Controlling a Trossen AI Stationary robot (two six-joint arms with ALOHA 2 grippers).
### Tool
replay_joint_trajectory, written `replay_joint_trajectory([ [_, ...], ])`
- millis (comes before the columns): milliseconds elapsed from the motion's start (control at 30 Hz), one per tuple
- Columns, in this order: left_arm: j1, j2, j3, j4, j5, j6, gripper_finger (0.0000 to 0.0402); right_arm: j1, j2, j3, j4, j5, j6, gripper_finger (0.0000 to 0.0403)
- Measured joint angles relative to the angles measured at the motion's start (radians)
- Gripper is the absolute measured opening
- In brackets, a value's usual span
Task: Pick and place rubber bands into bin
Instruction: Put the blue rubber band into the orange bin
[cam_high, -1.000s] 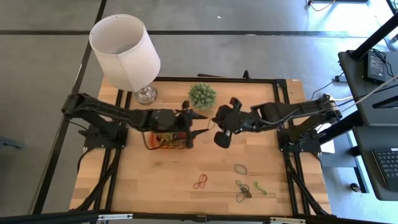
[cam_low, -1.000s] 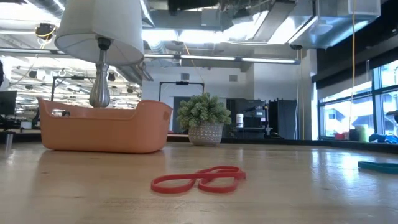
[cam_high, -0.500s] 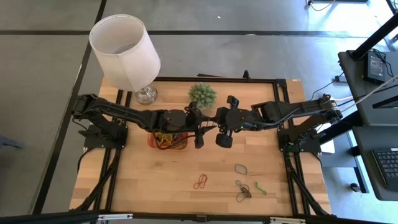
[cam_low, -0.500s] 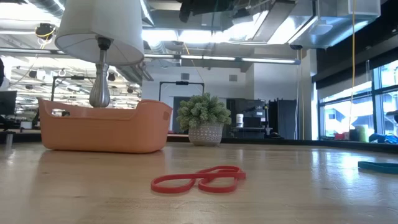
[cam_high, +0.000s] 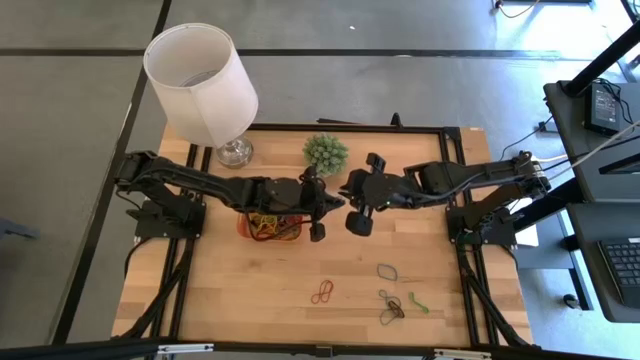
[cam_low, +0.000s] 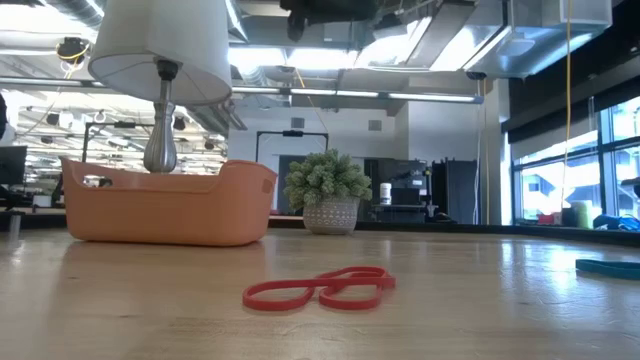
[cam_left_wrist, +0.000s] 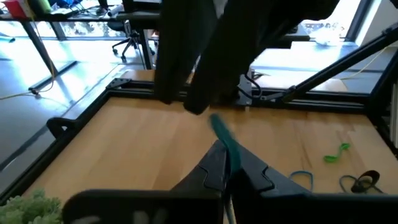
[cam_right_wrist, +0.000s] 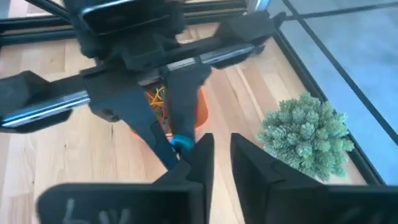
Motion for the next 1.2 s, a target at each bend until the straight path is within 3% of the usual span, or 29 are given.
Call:
replay_joint_trajectory([
  [133,0.000,-0.024,0.000,-0.068,-0.005,-0.010,0.0003,-0.008,0.000,0.000,-0.037,0.000,0.026,0.0084],
  [300,0.000,-0.102,0.000,-0.276,-0.028,-0.069,0.0003,-0.011,0.000,0.000,-0.119,0.000,0.059,0.0113],
  [533,-0.001,-0.252,-0.011,-0.676,-0.030,-0.226,0.0003,-0.011,0.000,-0.050,-0.144,0.001,0.114,0.0125],
  [633,-0.008,-0.320,-0.071,-0.760,-0.037,-0.281,0.0003,-0.011,-0.001,-0.117,-0.094,0.001,0.144,0.0125],
  [833,-0.009,-0.410,-0.255,-0.774,-0.049,-0.390,0.0003,-0.011,0.000,-0.264,0.014,-0.020,0.231,0.0126],
  [1200,-0.009,-0.418,-0.468,-0.767,-0.063,-0.454,0.0010,-0.007,0.001,-0.421,0.170,-0.104,0.347,0.0126],
])
